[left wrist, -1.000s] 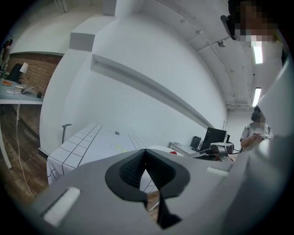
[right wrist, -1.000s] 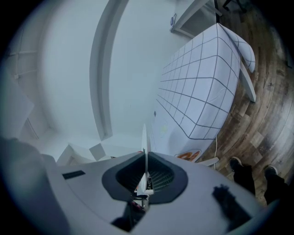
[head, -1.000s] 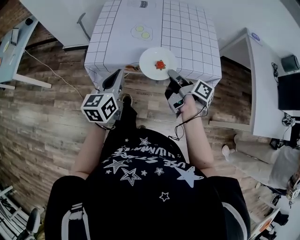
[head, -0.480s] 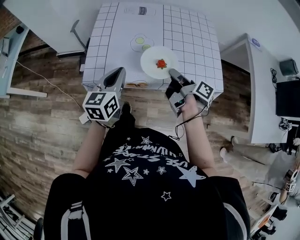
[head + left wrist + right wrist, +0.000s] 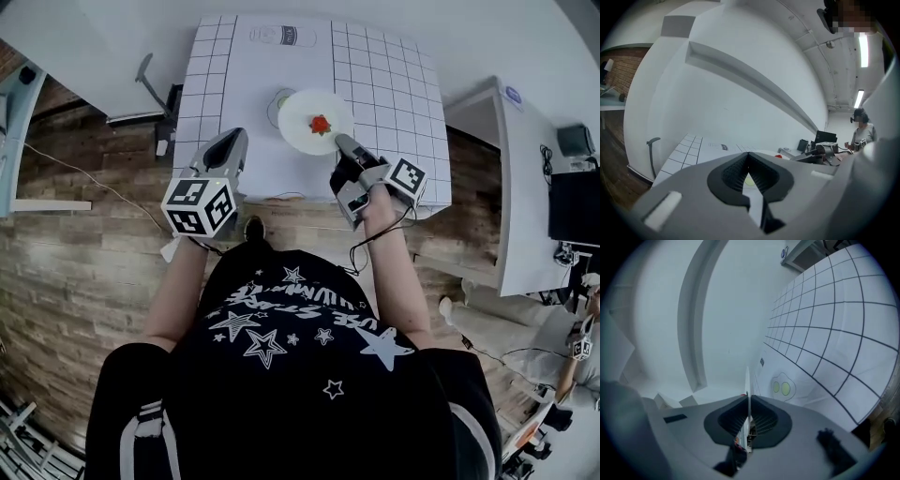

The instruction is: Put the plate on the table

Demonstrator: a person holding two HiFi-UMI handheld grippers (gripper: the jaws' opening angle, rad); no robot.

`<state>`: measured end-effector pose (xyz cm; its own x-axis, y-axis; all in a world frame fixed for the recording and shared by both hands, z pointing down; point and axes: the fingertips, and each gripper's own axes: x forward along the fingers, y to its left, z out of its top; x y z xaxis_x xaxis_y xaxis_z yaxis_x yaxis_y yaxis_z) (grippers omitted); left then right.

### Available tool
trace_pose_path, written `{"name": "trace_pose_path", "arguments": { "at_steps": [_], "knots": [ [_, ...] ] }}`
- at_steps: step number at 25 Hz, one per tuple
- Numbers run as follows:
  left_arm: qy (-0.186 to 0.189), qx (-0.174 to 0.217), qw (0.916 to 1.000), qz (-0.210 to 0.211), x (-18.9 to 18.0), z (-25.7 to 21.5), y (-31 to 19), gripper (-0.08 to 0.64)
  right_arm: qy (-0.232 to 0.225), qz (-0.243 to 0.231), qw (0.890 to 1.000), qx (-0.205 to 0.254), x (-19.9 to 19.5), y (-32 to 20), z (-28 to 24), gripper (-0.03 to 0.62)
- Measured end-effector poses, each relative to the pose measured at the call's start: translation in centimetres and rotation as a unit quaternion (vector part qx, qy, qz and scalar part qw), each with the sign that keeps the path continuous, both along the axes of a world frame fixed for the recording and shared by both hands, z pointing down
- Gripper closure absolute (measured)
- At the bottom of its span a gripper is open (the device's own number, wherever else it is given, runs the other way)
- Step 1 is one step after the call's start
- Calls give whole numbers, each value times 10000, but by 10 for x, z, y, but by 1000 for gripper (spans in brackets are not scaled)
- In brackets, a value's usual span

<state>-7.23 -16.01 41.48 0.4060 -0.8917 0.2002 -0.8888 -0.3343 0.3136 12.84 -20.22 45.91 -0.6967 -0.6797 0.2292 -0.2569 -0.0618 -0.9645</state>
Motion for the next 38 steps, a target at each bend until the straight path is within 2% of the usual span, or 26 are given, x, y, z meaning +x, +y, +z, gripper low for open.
{"name": "trace_pose_path", "arguments": {
  "at_steps": [5,10,14,20,26,38],
  "knots": [
    [39,-23,10000,-23,-32,-6,-46,551,150,-14,9999,35,-26,-45,-6,569],
    [90,-51,9999,68,-57,0,-67,551,218,1,9998,28,-48,-62,3,569],
    [92,-146,9995,265,-64,8,-78,551,325,38,9994,-117,-58,-66,10,569],
    [167,-199,9991,338,-67,11,-89,551,399,51,9990,-206,-61,-72,14,569],
    [206,-304,9990,238,-70,21,-96,551,364,-223,9991,-46,-71,-90,22,569],
    [111,-433,9990,31,-73,31,-138,551,87,-488,9985,-238,-95,-147,51,569]
  ]
}}
